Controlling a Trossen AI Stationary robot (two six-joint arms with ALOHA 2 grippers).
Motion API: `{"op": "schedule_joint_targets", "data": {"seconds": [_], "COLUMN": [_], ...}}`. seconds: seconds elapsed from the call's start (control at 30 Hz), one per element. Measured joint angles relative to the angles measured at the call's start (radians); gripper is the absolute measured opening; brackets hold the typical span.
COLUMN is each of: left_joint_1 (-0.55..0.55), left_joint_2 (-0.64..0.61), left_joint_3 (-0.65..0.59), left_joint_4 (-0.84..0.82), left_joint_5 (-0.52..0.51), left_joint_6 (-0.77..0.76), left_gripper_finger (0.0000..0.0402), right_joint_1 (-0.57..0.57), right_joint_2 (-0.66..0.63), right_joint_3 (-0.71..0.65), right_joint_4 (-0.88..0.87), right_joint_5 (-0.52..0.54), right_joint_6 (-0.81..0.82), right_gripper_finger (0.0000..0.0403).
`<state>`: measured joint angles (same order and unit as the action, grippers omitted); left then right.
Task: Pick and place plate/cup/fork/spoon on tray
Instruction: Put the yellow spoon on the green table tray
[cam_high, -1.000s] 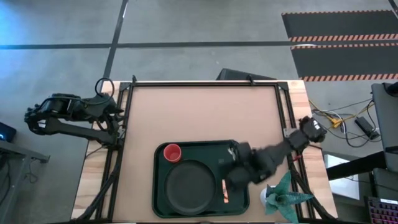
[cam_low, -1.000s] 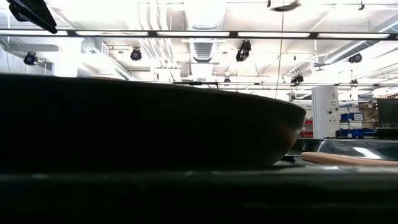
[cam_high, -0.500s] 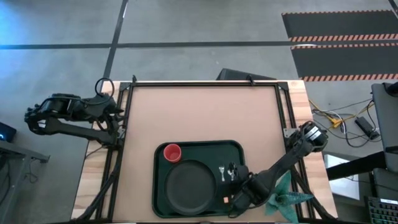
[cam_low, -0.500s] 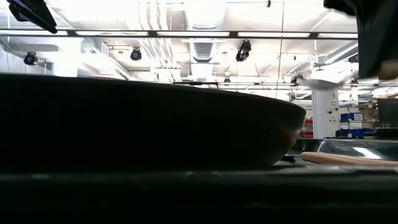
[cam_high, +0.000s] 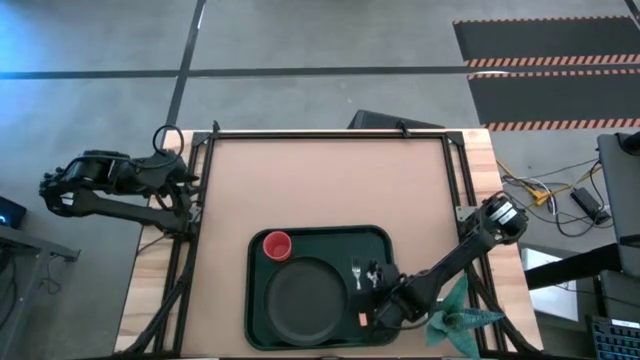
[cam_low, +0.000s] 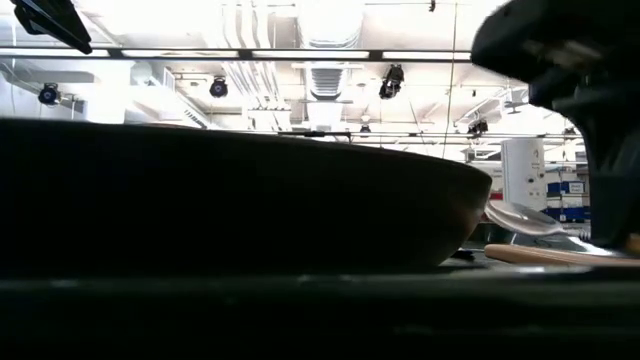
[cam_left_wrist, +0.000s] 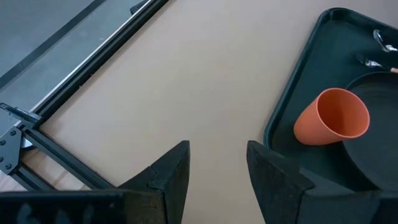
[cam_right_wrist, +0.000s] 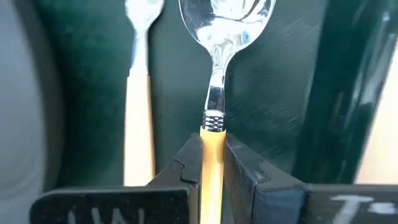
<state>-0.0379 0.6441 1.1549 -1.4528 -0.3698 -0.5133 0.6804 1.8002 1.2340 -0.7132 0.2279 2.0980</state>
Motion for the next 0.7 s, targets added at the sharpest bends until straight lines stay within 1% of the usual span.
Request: {"op": "schedule_joint_targets", "data": {"seconds": [0.2,0.43,0.7], "left_joint_1": [0.000,0.000,0.000], "left_joint_2": [0.000,0.001,0.001], "left_joint_3": [0.000,0.000,0.000], "left_joint_4": [0.000,0.000,0.000], "left_joint_5": [0.000,0.000,0.000], "left_joint_6": [0.000,-0.002,-0.003], "left_gripper_finger": [0.0142,0.0142,0.0142], "right_joint_1": [-0.017,-0.057,-0.065], "right_joint_2": [-0.009,-0.017,-0.026], "right_joint_3": [-0.034,-0.099,-0.126], "right_joint_4": [0.006,0.125,0.159], "right_joint_5": [0.000,-0.001,0.002], "right_joint_6": [-0.021,-0.084,-0.081], "right_gripper_finger": [0.0027,0.0026,0.0026]}}
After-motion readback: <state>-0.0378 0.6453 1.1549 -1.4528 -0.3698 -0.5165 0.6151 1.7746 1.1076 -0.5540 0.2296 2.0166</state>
